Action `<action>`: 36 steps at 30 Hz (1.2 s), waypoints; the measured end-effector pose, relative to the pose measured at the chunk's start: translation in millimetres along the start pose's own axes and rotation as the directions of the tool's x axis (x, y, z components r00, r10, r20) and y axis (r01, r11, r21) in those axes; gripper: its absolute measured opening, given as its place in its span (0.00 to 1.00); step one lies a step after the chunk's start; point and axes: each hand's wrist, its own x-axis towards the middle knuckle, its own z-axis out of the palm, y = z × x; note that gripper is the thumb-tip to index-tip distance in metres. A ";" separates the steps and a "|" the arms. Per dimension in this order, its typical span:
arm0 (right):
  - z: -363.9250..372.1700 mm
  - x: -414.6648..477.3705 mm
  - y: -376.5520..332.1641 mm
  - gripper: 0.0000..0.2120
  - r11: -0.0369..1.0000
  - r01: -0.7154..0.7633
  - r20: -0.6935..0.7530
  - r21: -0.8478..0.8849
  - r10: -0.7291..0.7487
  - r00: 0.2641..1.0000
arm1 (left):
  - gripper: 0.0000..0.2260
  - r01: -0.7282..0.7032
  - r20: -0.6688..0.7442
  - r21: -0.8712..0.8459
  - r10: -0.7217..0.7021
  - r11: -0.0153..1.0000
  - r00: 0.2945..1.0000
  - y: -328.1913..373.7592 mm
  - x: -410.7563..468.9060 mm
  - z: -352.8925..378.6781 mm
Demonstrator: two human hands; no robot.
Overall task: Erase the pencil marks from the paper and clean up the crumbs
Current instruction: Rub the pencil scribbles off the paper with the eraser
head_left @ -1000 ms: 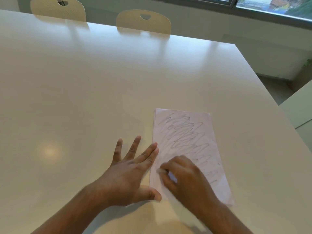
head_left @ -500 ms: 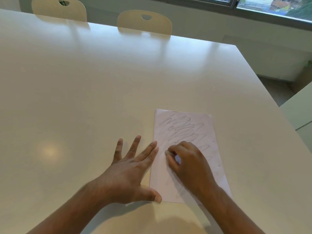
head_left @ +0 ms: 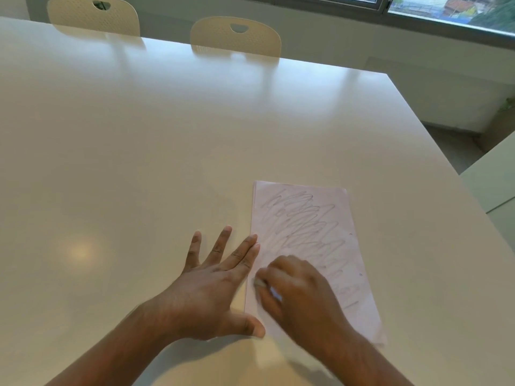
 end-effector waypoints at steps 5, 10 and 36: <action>-7.4 5.3 33.5 0.07 0.981 -0.154 -0.147 -0.117 0.136 0.980 | 0.57 -0.010 0.011 0.007 0.010 1.000 1.000 -1.2 -0.2 -0.7; -7.1 -9.9 10.9 0.07 0.997 -0.072 -0.105 -0.041 0.068 0.992 | 0.57 -0.014 0.009 0.014 0.014 1.000 1.000 -0.8 -0.4 0.2; -5.6 -42.5 -10.4 0.04 0.998 -0.008 -0.085 -0.061 0.002 0.996 | 0.57 -0.004 0.004 0.021 0.004 1.000 1.000 -0.1 0.5 1.8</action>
